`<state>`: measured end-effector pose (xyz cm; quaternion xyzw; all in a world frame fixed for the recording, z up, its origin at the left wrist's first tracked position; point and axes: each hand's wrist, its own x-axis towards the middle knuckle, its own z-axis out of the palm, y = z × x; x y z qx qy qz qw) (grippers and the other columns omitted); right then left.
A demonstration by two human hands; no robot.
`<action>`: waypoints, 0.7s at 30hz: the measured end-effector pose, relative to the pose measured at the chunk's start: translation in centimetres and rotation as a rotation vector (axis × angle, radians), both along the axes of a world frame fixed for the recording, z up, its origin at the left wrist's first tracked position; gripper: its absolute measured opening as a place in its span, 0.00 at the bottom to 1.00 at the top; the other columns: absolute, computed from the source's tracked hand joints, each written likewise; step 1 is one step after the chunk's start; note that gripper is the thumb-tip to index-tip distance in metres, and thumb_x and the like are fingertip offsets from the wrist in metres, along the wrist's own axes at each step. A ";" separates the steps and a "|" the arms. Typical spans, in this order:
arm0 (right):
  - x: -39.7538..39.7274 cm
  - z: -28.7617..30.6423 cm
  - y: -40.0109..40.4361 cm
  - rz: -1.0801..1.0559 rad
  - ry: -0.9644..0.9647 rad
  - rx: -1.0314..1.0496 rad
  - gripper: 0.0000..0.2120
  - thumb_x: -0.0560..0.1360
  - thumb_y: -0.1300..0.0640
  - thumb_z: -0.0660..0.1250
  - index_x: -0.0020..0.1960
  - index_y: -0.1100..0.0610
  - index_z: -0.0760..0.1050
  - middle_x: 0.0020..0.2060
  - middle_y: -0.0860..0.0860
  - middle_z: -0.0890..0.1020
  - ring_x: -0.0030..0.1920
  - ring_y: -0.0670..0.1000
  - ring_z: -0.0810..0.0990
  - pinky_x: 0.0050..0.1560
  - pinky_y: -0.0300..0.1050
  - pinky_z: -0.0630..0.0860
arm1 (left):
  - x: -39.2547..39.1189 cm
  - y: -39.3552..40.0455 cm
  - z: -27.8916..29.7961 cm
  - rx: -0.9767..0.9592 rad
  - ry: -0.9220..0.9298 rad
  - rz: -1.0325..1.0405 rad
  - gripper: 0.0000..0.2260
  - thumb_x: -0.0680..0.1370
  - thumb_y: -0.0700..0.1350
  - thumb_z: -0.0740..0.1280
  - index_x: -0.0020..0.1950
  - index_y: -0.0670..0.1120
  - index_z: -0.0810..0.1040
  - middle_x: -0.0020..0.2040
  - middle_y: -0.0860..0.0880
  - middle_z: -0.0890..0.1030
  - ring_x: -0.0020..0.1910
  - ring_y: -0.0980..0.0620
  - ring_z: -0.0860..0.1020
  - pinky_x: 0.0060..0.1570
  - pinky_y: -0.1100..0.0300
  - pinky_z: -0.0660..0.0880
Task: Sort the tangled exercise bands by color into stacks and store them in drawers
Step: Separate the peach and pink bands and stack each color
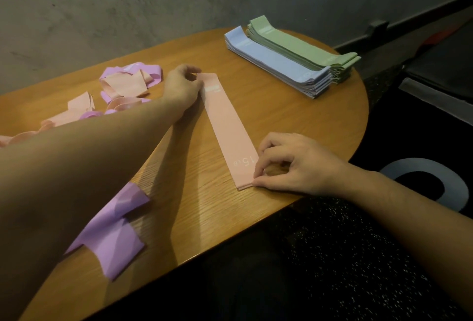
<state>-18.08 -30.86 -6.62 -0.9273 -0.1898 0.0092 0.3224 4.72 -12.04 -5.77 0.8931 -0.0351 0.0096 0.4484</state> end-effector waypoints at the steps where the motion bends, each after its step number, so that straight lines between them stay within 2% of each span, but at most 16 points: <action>1: 0.0 0.1 0.0 -0.006 0.017 0.000 0.10 0.69 0.36 0.70 0.46 0.39 0.82 0.48 0.37 0.76 0.53 0.39 0.75 0.52 0.37 0.66 | 0.0 0.0 0.1 0.019 -0.002 -0.010 0.14 0.83 0.43 0.65 0.69 0.51 0.76 0.63 0.51 0.77 0.58 0.53 0.78 0.49 0.65 0.77; 5: 0.1 0.6 0.2 -0.059 0.097 0.125 0.10 0.69 0.36 0.70 0.47 0.38 0.79 0.46 0.38 0.78 0.47 0.42 0.77 0.44 0.38 0.73 | -0.2 0.1 0.8 0.062 -0.063 -0.020 0.15 0.81 0.45 0.68 0.68 0.54 0.75 0.68 0.52 0.74 0.62 0.51 0.77 0.58 0.58 0.79; 8: 0.4 0.9 0.5 -0.123 0.088 0.227 0.08 0.72 0.41 0.69 0.50 0.41 0.80 0.44 0.41 0.79 0.42 0.44 0.76 0.42 0.38 0.74 | -1.1 0.6 1.8 0.054 -0.131 -0.055 0.13 0.82 0.45 0.68 0.66 0.53 0.76 0.66 0.51 0.74 0.61 0.52 0.76 0.51 0.63 0.79; 12: 1.1 1.7 1.8 -0.168 0.056 0.315 0.05 0.77 0.50 0.69 0.52 0.44 0.80 0.45 0.44 0.81 0.42 0.45 0.77 0.43 0.35 0.75 | -3.2 2.7 3.2 0.076 -0.233 -0.176 0.10 0.83 0.46 0.65 0.64 0.51 0.77 0.62 0.53 0.77 0.56 0.55 0.77 0.41 0.70 0.75; 14: 1.5 2.2 3.1 -0.189 0.063 0.359 0.06 0.78 0.53 0.68 0.53 0.45 0.80 0.45 0.45 0.80 0.42 0.46 0.77 0.43 0.33 0.75 | -4.3 4.8 3.7 0.076 -0.282 -0.238 0.08 0.83 0.46 0.64 0.62 0.50 0.78 0.57 0.54 0.79 0.53 0.58 0.77 0.43 0.68 0.74; 17: 2.5 2.9 5.3 -0.213 0.058 0.444 0.07 0.79 0.57 0.68 0.56 0.50 0.80 0.45 0.50 0.81 0.40 0.48 0.77 0.41 0.32 0.75 | -5.5 8.8 4.0 0.022 -0.371 -0.271 0.05 0.81 0.44 0.66 0.55 0.52 0.79 0.49 0.57 0.80 0.48 0.59 0.78 0.47 0.60 0.78; 19: 3.4 3.5 6.9 -0.200 0.074 0.462 0.07 0.79 0.59 0.68 0.56 0.51 0.80 0.46 0.52 0.81 0.41 0.49 0.78 0.42 0.34 0.76 | -6.3 11.7 4.0 0.039 -0.392 -0.271 0.06 0.80 0.42 0.66 0.54 0.52 0.79 0.50 0.56 0.81 0.50 0.59 0.78 0.48 0.65 0.75; 21: 4.4 4.1 8.6 -0.185 0.111 0.500 0.07 0.79 0.60 0.67 0.56 0.52 0.79 0.47 0.55 0.82 0.42 0.49 0.80 0.43 0.37 0.78 | -7.2 14.8 3.9 0.148 -0.407 -0.271 0.07 0.78 0.45 0.67 0.56 0.52 0.79 0.53 0.56 0.80 0.52 0.60 0.76 0.51 0.70 0.70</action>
